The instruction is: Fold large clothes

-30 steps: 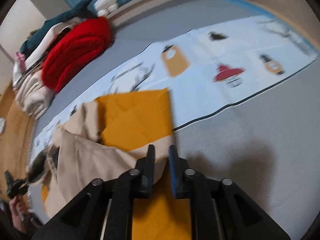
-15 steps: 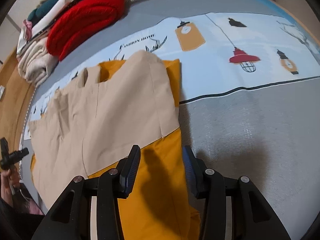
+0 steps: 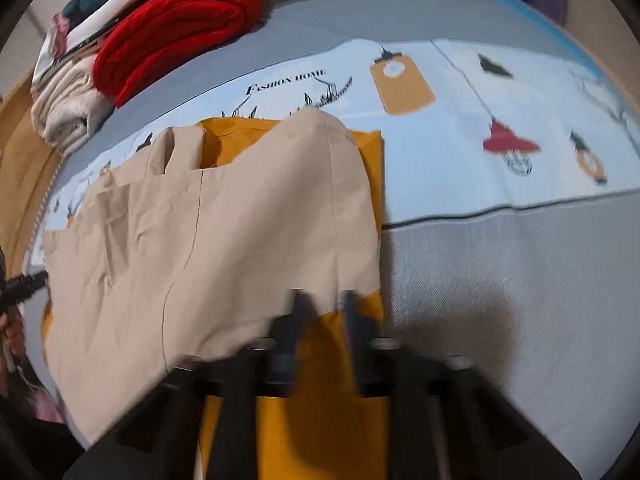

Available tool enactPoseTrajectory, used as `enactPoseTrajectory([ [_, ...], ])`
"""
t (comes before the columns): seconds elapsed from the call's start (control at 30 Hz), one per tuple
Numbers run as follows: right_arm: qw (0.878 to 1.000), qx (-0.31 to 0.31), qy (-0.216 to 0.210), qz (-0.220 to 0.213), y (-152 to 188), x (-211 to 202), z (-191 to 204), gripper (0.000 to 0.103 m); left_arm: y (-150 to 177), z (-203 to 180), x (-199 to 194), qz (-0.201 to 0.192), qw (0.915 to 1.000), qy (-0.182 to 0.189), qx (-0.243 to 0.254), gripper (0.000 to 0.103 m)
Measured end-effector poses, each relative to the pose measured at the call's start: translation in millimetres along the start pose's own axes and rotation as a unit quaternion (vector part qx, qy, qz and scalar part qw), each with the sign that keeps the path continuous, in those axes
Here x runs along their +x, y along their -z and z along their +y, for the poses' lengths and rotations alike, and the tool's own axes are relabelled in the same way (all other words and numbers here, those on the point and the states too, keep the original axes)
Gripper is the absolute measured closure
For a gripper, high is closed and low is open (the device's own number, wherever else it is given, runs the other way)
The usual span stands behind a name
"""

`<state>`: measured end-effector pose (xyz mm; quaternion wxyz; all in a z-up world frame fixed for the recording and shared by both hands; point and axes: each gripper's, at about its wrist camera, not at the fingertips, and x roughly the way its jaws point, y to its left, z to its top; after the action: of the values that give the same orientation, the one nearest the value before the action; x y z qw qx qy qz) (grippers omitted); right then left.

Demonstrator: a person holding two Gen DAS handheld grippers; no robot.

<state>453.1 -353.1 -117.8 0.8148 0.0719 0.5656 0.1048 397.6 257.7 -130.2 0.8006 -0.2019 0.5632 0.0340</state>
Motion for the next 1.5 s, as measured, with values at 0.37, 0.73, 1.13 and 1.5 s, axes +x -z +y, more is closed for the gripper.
enactPoseTrajectory([
  [0.37,0.998,0.064,-0.004,-0.015,-6.3,-8.5,-29.1,0.095,-6.9,-10.2,5.6,0.016,0.9995,-0.007,0.026,0.089],
  [0.73,0.999,0.026,-0.004,0.023,2.2,12.4,-14.3,0.073,-1.1,-12.9,9.6,0.027,0.9985,-0.015,0.046,0.088],
  [1.13,0.989,0.031,-0.021,-0.140,-19.5,-60.9,-8.0,0.098,-26.2,-23.1,-57.7,-0.124,0.9917,0.017,0.031,0.102],
  [1.5,0.979,0.059,0.040,-0.190,-50.8,-42.4,12.1,0.098,-63.1,-28.5,-33.2,-0.164,0.9863,-0.016,-0.007,0.102],
])
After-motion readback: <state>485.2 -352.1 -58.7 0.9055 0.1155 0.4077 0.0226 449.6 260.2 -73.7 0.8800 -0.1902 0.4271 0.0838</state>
